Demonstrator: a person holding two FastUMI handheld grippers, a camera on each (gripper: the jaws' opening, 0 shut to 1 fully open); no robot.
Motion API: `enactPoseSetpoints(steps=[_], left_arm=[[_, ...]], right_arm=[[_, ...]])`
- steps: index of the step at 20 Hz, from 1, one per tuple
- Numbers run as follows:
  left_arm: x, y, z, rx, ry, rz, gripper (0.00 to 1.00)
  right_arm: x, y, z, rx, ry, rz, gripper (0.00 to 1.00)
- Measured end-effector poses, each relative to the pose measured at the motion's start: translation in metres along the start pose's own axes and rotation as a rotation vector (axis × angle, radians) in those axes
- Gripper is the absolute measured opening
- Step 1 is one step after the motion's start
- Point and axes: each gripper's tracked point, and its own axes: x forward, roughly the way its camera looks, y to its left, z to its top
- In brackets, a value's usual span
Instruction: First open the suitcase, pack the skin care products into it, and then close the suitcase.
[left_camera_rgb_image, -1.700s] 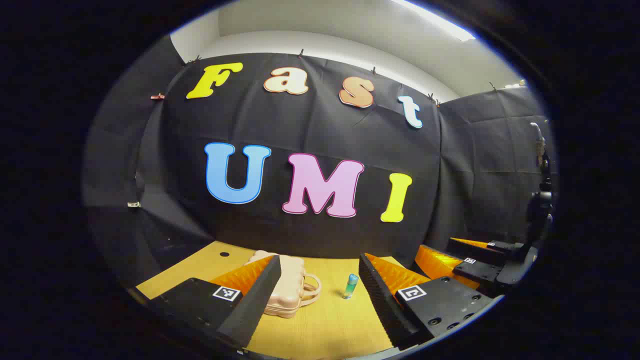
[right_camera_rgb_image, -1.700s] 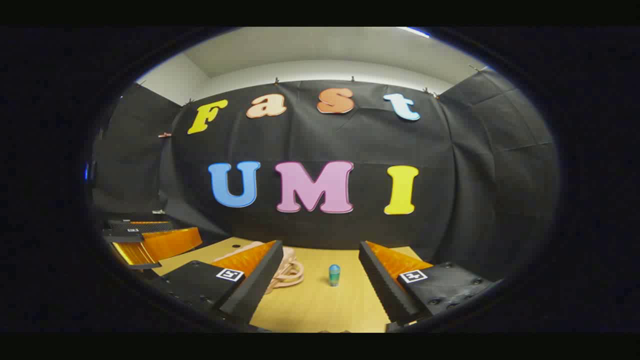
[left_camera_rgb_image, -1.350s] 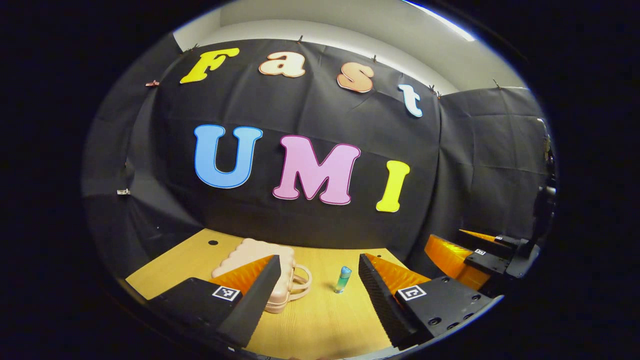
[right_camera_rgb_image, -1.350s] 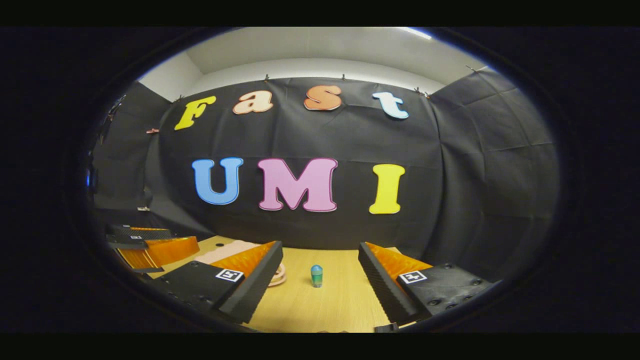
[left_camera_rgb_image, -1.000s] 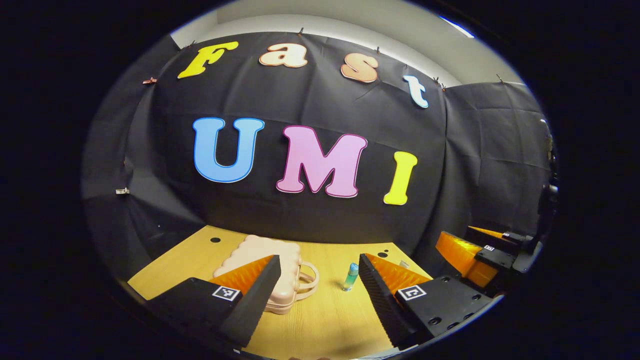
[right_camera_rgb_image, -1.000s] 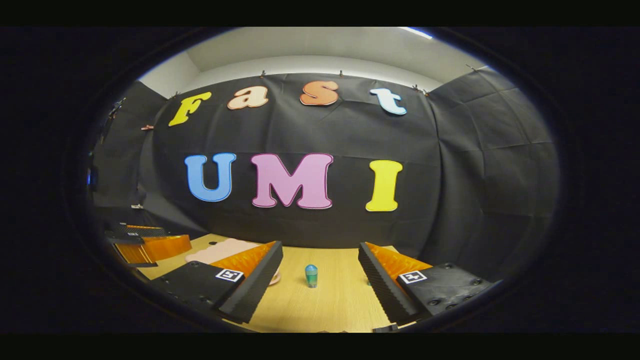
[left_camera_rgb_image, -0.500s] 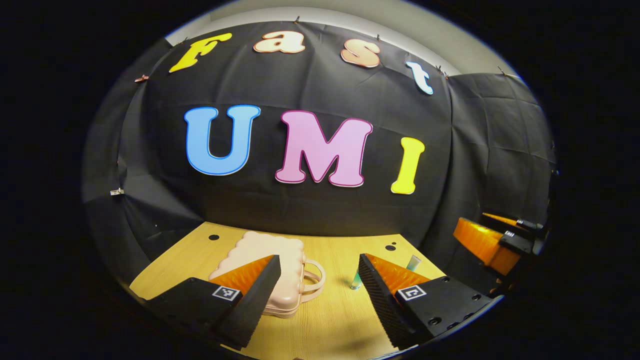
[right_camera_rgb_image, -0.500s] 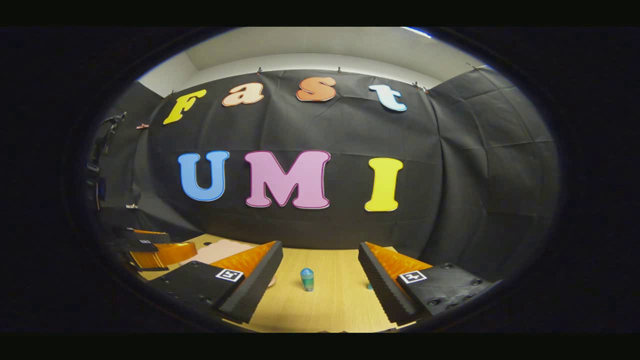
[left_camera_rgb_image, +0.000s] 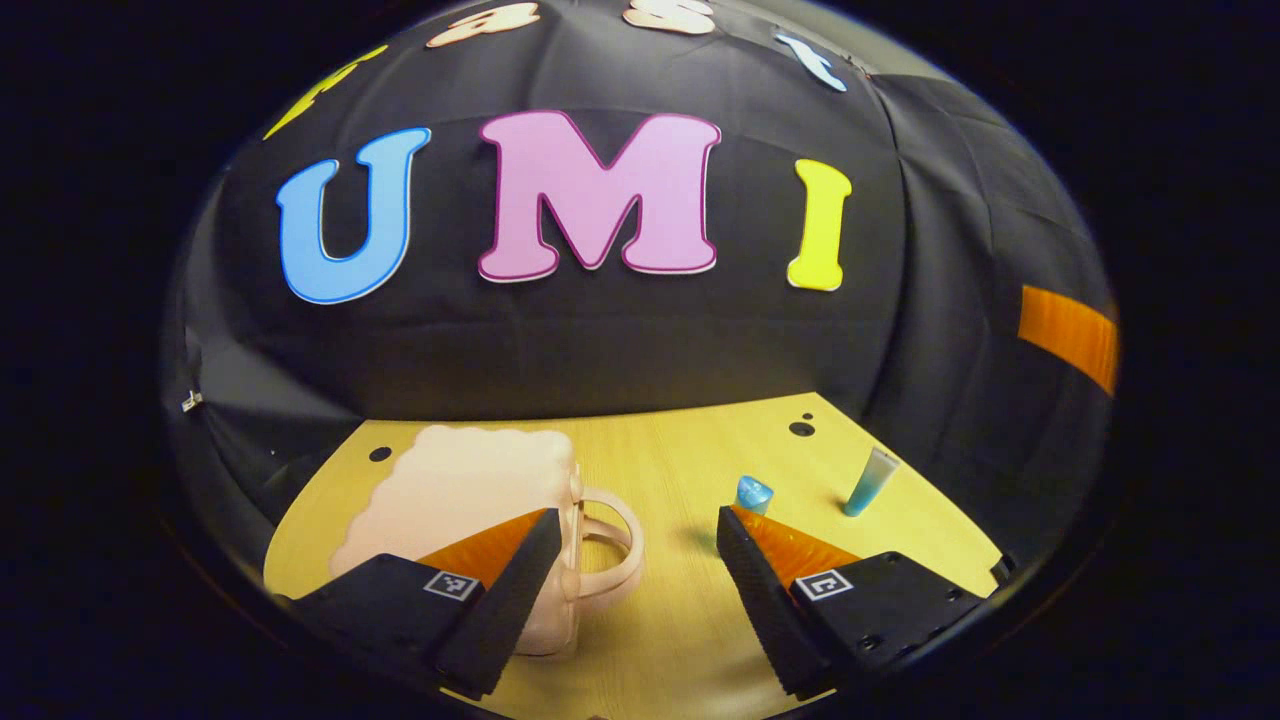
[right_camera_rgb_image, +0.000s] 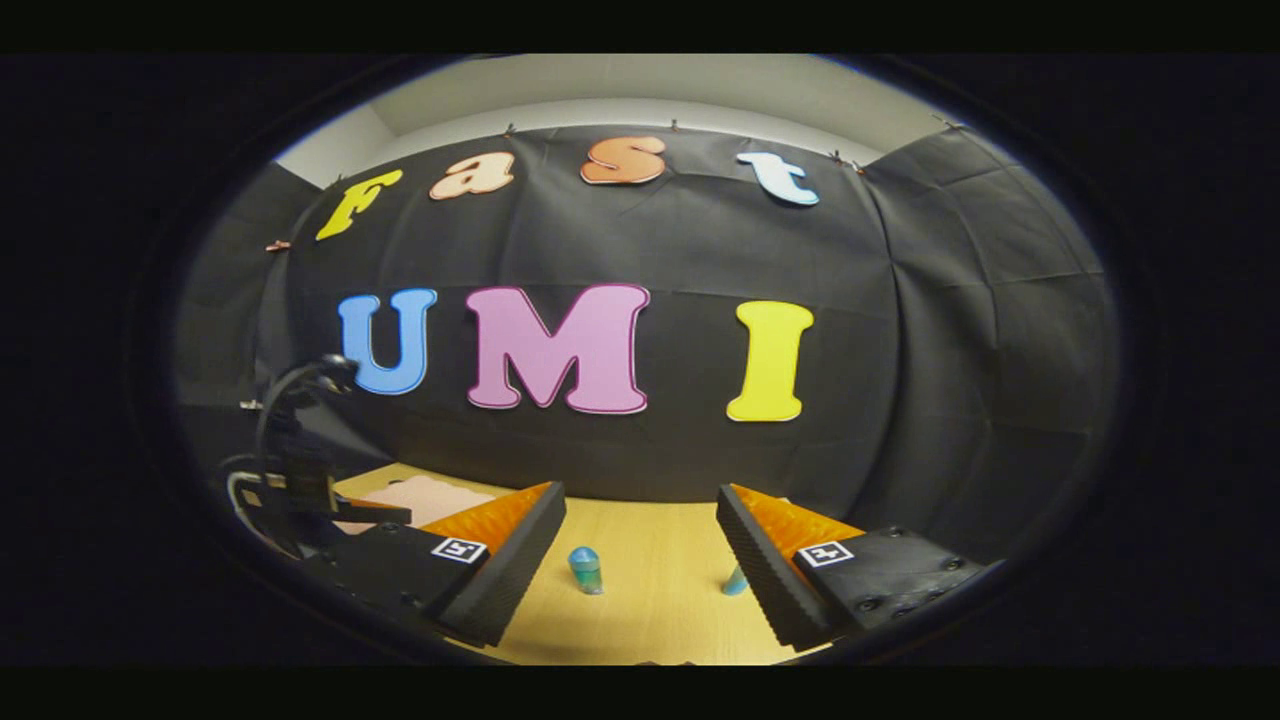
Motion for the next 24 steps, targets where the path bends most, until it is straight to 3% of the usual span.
enactPoseSetpoints(steps=[7, 13, 16, 18, 24], left_arm=[[0.099, -0.008, -0.051, 0.004, 0.189, 0.004, 0.89], [0.140, 0.007, -0.091, -0.013, 0.304, 0.105, 0.67], [0.150, 0.015, -0.108, -0.007, 0.365, 0.146, 0.32], [0.149, 0.014, -0.106, 0.014, 0.373, 0.138, 0.22], [0.130, 0.009, -0.060, -0.022, 0.290, 0.086, 0.07]], right_arm=[[0.028, -0.023, -0.034, 0.053, 0.102, -0.004, 0.96], [0.038, -0.027, -0.062, 0.060, 0.186, 0.026, 0.97], [0.039, -0.030, -0.068, 0.080, 0.207, 0.027, 0.96], [0.040, -0.035, -0.071, 0.079, 0.213, 0.017, 0.97], [0.049, -0.026, -0.075, 0.108, 0.229, 0.043, 0.98]])
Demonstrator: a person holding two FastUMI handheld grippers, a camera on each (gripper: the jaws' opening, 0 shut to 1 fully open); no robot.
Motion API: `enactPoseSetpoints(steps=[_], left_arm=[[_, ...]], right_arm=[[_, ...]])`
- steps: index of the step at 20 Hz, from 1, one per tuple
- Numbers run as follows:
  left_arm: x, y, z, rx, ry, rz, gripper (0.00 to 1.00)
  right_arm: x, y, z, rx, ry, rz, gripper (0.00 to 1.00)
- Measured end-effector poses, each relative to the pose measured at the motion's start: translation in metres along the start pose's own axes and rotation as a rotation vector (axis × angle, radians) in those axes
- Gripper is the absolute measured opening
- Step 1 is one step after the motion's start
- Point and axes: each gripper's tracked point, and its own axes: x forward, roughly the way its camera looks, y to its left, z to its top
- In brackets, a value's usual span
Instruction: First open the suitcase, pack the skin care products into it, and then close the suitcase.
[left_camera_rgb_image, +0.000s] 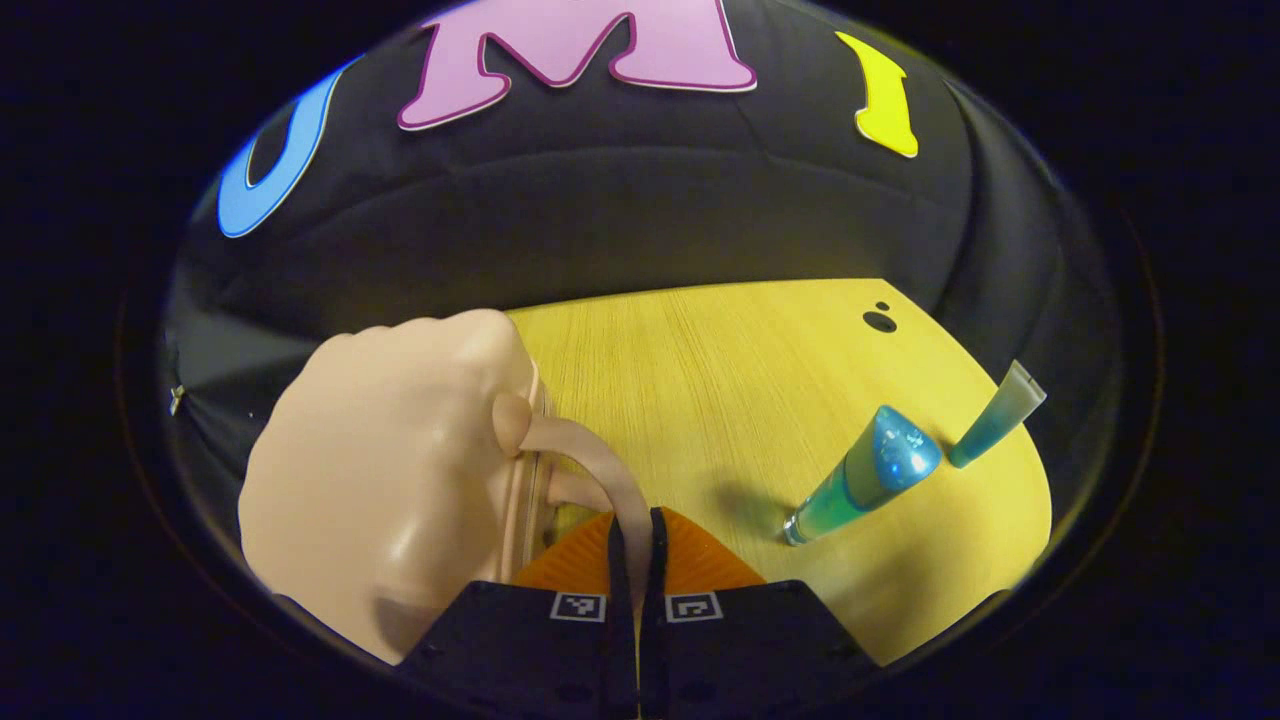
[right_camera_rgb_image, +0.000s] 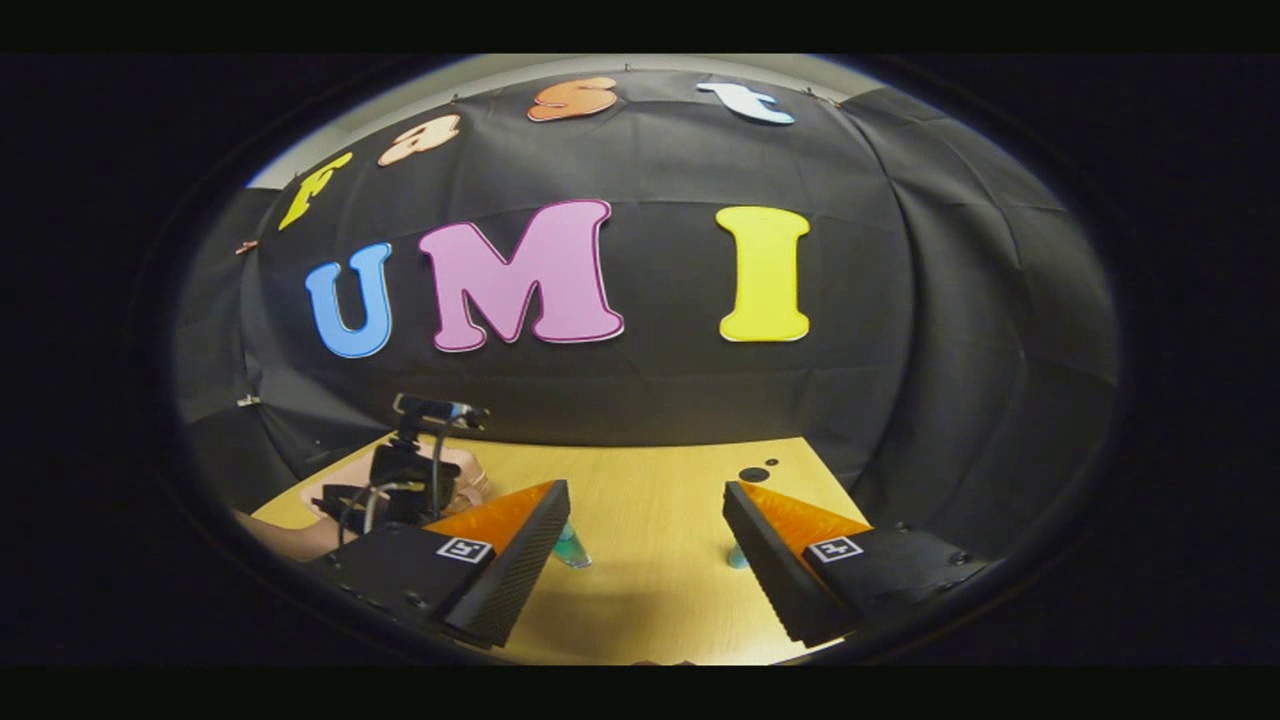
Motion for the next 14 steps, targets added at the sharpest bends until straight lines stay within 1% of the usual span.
enactPoseSetpoints(steps=[3, 5, 6, 7, 9, 10, 11, 13, 14], left_arm=[[-0.039, 0.017, 0.041, -0.078, -0.047, -0.049, 0.06], [-0.069, 0.043, 0.080, -0.061, -0.110, -0.042, 0.06], [-0.084, 0.062, 0.099, -0.046, -0.133, -0.028, 0.06], [-0.100, 0.086, 0.114, -0.052, -0.151, -0.008, 0.06], [-0.127, 0.135, 0.137, -0.089, -0.173, -0.003, 0.06], [-0.137, 0.165, 0.144, -0.099, -0.181, 0.017, 0.06], [-0.146, 0.200, 0.149, -0.090, -0.190, 0.056, 0.06], [-0.158, 0.269, 0.154, -0.042, -0.204, 0.155, 0.07], [-0.161, 0.304, 0.152, -0.034, -0.202, 0.207, 0.06]], right_arm=[[0.003, 0.011, 0.004, -0.005, -0.002, 0.016, 0.98], [0.003, 0.018, 0.005, -0.010, -0.008, 0.018, 0.98], [0.003, 0.024, 0.006, -0.011, -0.008, 0.021, 0.98], [0.003, 0.029, 0.006, -0.009, -0.002, 0.024, 0.98], [0.001, 0.039, 0.006, -0.002, 0.004, 0.024, 0.98], [0.001, 0.044, 0.009, -0.006, -0.005, 0.024, 0.98], [0.001, 0.051, 0.010, -0.014, -0.007, 0.028, 0.98], [0.004, 0.062, 0.004, -0.032, 0.008, 0.041, 0.98], [0.004, 0.067, 0.003, -0.039, 0.012, 0.040, 0.98]])
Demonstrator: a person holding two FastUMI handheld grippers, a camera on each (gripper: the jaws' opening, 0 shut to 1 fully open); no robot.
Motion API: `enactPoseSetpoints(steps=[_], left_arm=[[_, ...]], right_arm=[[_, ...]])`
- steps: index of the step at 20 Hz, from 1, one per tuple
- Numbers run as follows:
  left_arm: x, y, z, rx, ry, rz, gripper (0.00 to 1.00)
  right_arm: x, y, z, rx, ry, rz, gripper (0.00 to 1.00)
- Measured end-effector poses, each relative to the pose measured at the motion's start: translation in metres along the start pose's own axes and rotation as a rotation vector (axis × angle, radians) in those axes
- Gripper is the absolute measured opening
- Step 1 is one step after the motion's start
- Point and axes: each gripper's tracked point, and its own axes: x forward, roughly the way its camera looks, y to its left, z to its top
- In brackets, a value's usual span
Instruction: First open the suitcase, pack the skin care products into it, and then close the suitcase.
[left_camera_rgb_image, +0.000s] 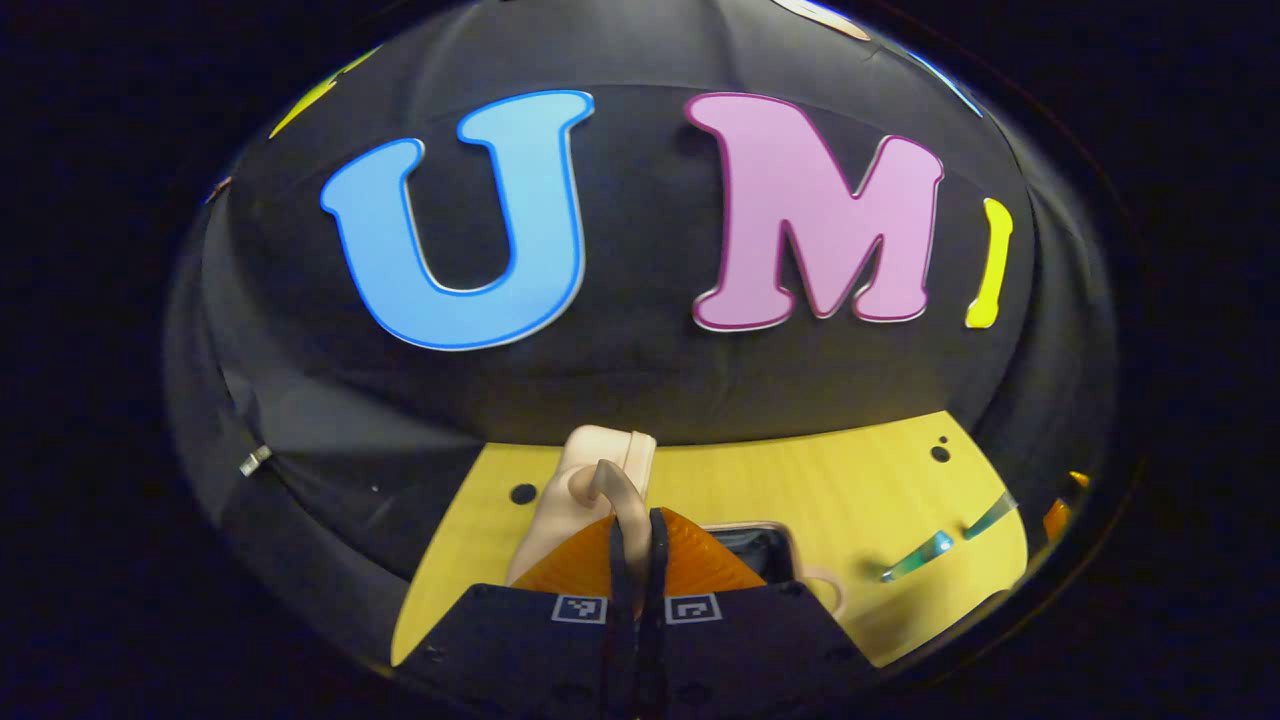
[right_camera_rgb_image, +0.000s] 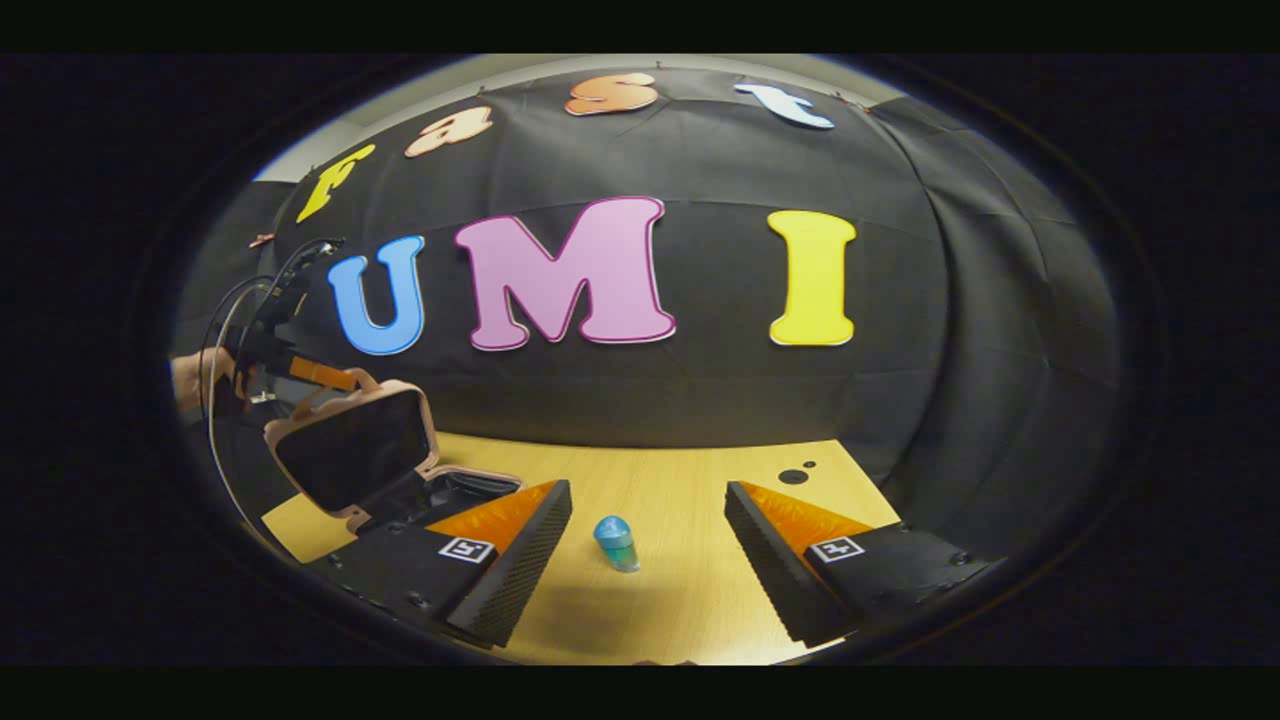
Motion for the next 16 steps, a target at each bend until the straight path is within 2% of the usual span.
enactPoseSetpoints(steps=[2, 5, 6, 8, 10, 11, 12, 14, 15, 16], left_arm=[[0.019, 0.077, -0.008, 0.012, -0.057, 0.129, 0.06], [0.057, 0.144, -0.049, 0.089, -0.077, 0.211, 0.06], [0.080, 0.179, -0.077, 0.077, -0.080, 0.223, 0.07], [0.129, 0.218, -0.125, -0.091, -0.066, 0.202, 0.06], [0.149, 0.222, -0.147, -0.098, -0.017, 0.197, 0.07], [0.155, 0.223, -0.156, -0.073, 0.026, 0.203, 0.07], [0.157, 0.223, -0.163, -0.051, 0.071, 0.212, 0.07], [0.167, 0.223, -0.170, -0.085, 0.106, 0.221, 0.08], [0.165, 0.229, -0.168, -0.114, 0.103, 0.257, 0.10], [0.161, 0.237, -0.162, -0.131, 0.082, 0.316, 0.16]], right_arm=[[0.001, 0.008, 0.001, -0.010, 0.001, -0.006, 0.98], [0.004, 0.020, 0.000, -0.025, 0.010, -0.021, 0.98], [0.007, 0.020, -0.002, -0.036, 0.008, -0.056, 0.98], [0.020, 0.012, -0.011, -0.098, 0.008, -0.114, 0.98], [0.027, 0.005, -0.021, -0.097, 0.024, -0.139, 0.97], [0.029, 0.004, -0.025, -0.086, 0.031, -0.146, 0.94], [0.030, 0.004, -0.028, -0.084, 0.037, -0.151, 0.97], [0.031, 0.003, -0.029, -0.105, 0.033, -0.159, 0.97], [0.030, 0.003, -0.028, -0.119, 0.025, -0.158, 0.97], [0.028, 0.005, -0.027, -0.133, 0.016, -0.154, 0.97]])
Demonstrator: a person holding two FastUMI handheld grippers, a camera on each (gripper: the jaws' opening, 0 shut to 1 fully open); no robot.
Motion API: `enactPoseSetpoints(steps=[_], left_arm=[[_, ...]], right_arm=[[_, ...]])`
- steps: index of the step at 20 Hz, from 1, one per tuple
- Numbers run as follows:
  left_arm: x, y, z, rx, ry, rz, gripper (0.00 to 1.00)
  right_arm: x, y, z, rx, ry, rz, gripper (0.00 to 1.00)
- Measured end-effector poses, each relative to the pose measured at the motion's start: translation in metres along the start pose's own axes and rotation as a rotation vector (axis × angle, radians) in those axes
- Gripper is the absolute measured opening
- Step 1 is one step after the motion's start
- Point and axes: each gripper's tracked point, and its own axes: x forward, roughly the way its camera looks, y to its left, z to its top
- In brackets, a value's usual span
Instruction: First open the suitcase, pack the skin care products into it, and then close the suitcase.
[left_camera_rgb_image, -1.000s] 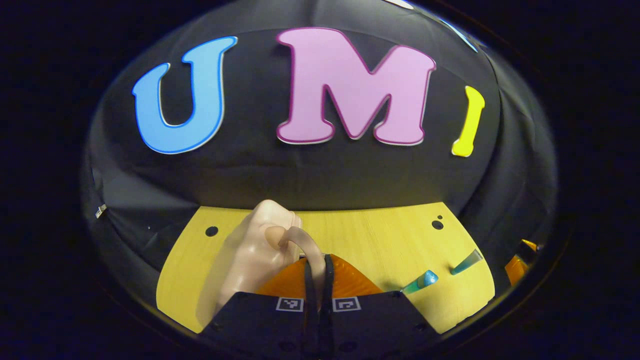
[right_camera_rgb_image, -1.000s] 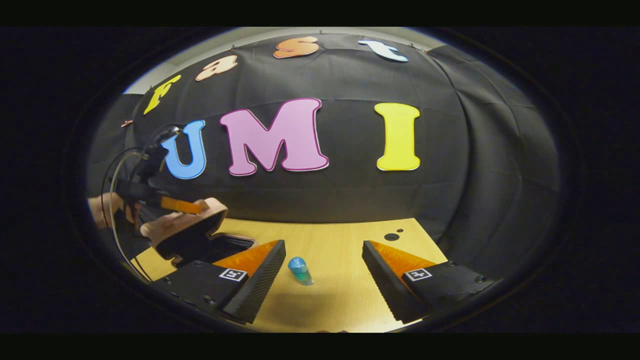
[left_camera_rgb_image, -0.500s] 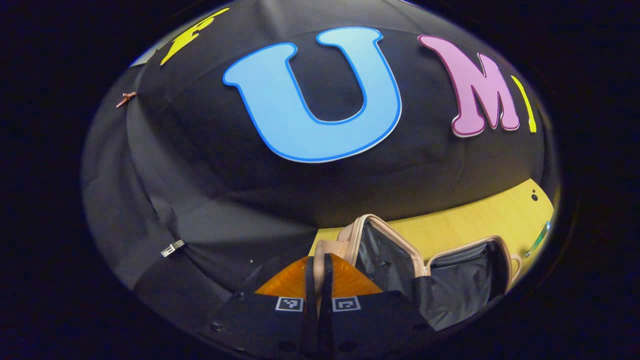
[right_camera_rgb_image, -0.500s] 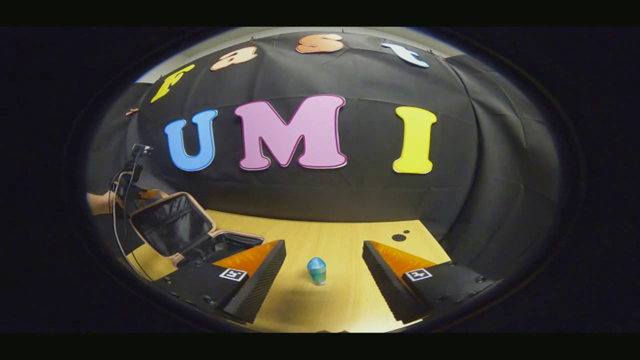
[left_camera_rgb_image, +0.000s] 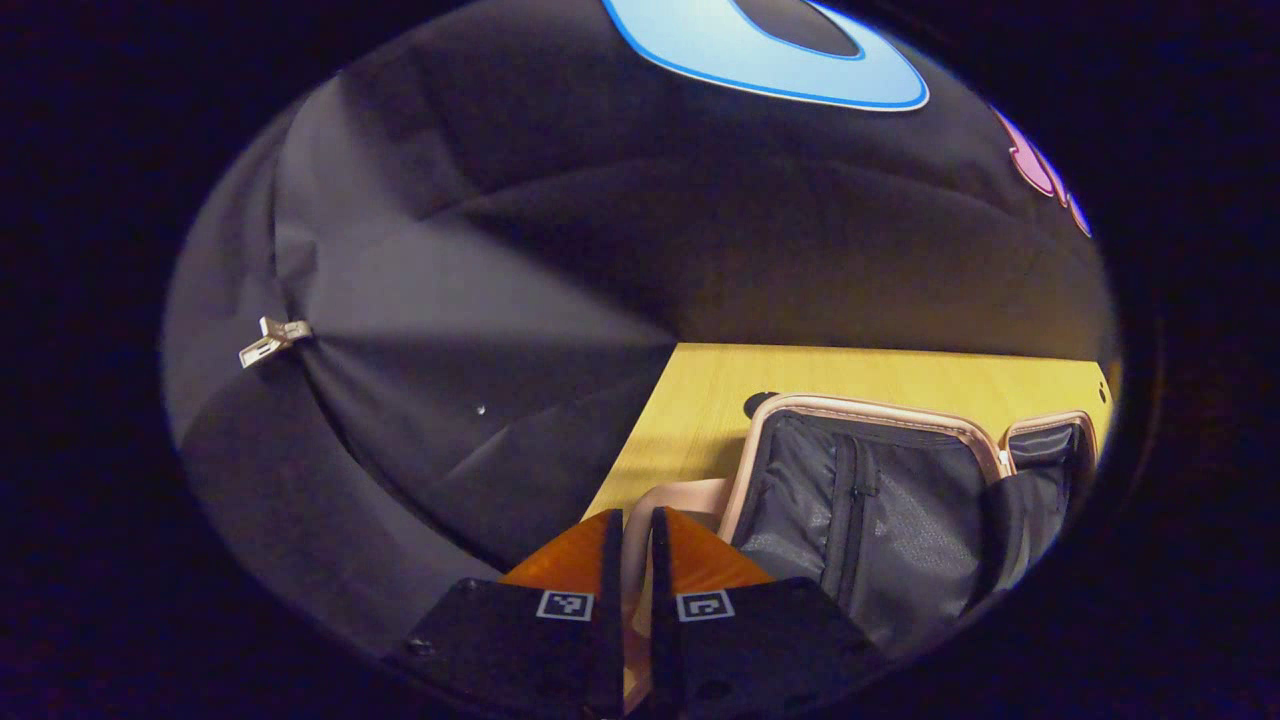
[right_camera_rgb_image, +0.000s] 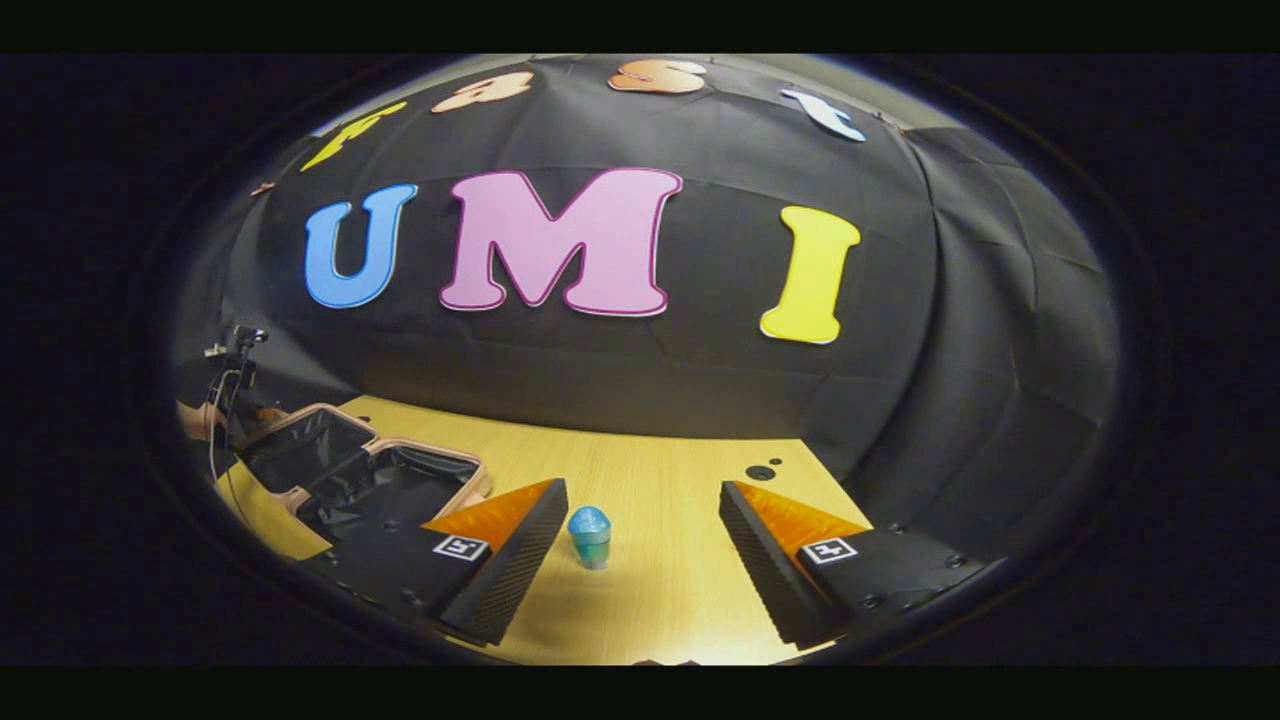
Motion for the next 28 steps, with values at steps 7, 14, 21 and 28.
enactPoseSetpoints(steps=[7, 14, 21, 28], left_arm=[[-0.180, -0.046, 0.124, -0.054, -0.321, -0.147, 0.94], [-0.359, -0.180, 0.169, -0.020, -0.513, -0.336, 0.98], [-0.452, -0.352, 0.146, 0.029, -0.555, -0.584, 0.98], [-0.463, -0.507, 0.023, 0.109, -0.377, -0.786, 0.98]], right_arm=[[0.000, -0.018, 0.008, 0.043, -0.039, -0.009, 0.97], [-0.030, -0.043, 0.048, -0.005, -0.141, -0.002, 0.97], [-0.047, -0.088, 0.054, 0.021, -0.168, -0.039, 0.97], [-0.025, -0.131, 0.013, 0.037, -0.124, -0.085, 0.96]])
